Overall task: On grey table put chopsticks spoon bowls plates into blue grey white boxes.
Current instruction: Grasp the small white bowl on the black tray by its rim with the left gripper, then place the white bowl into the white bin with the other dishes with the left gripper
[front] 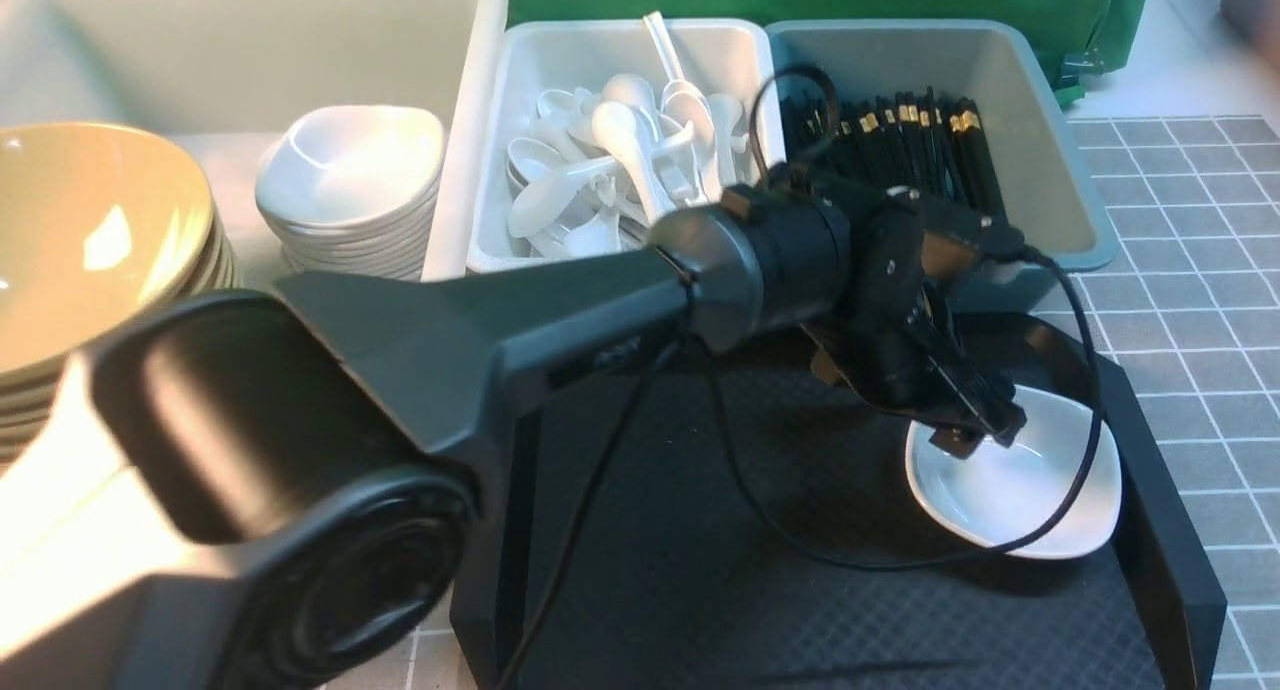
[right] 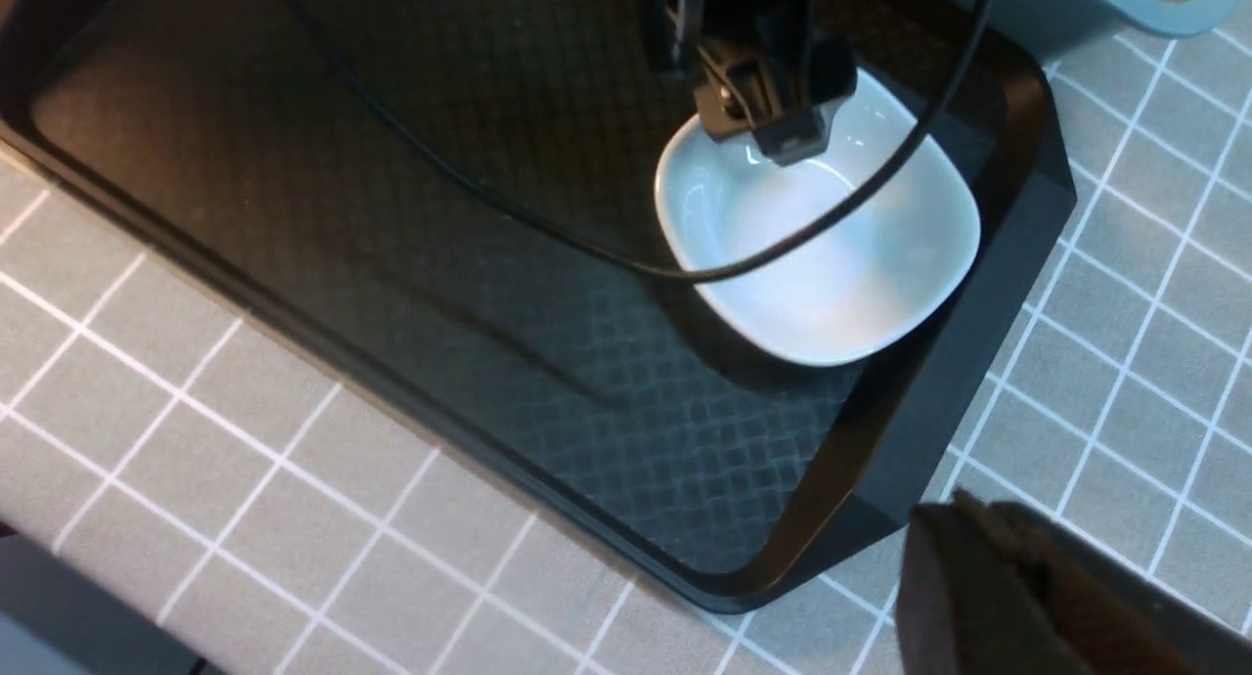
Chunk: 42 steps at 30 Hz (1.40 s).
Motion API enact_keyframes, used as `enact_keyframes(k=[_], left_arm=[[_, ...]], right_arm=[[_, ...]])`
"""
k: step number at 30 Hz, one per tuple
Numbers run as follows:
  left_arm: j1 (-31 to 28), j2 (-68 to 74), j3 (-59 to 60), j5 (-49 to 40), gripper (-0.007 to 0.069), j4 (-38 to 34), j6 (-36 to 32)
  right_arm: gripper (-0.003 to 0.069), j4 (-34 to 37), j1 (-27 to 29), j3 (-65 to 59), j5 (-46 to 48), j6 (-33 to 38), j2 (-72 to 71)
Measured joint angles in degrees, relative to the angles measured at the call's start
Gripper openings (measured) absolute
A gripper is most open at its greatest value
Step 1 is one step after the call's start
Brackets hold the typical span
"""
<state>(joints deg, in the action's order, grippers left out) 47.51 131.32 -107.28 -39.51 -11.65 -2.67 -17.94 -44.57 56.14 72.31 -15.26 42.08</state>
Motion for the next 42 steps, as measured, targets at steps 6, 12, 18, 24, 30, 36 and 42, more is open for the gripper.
enact_keyframes(k=[6, 12, 18, 24, 30, 36, 42], left_arm=[[1.04, 0.94, -0.62, 0.32, 0.0209, -0.64, -0.28], [0.53, -2.71, -1.18, -2.0, 0.0016, -0.25, -1.95], [-4.2, -13.3, -1.18, -7.39, 0.0001, 4.3, -2.99], [-18.63, -31.79, -1.28, -12.61, 0.0001, 5.82, -3.04], [-37.62, -37.05, -1.24, -20.46, 0.0001, 6.6, -3.04], [-47.35, -34.48, 2.46, -17.27, 0.0001, 6.22, -4.27], [-49.94, -27.36, 3.52, -10.9, 0.0001, 3.87, -5.46]], right_arm=[[0.0034, 0.0, 0.0, 0.0, 0.0, 0.52, 0.0], [0.0034, 0.0, 0.0, 0.0, -0.27, 1.37, 0.06], [0.0034, 0.24, 0.0, 1.01, -5.58, 3.13, 3.17], [0.0034, 8.74, 0.0, 9.05, -11.55, 12.69, 15.46], [0.0034, 14.96, -1.79, 18.72, -16.22, 20.6, 28.18], [0.0034, 15.35, -4.71, 26.26, -16.33, 22.74, 37.54], [0.0034, 15.54, -5.07, 28.3, -14.91, 23.71, 40.69]])
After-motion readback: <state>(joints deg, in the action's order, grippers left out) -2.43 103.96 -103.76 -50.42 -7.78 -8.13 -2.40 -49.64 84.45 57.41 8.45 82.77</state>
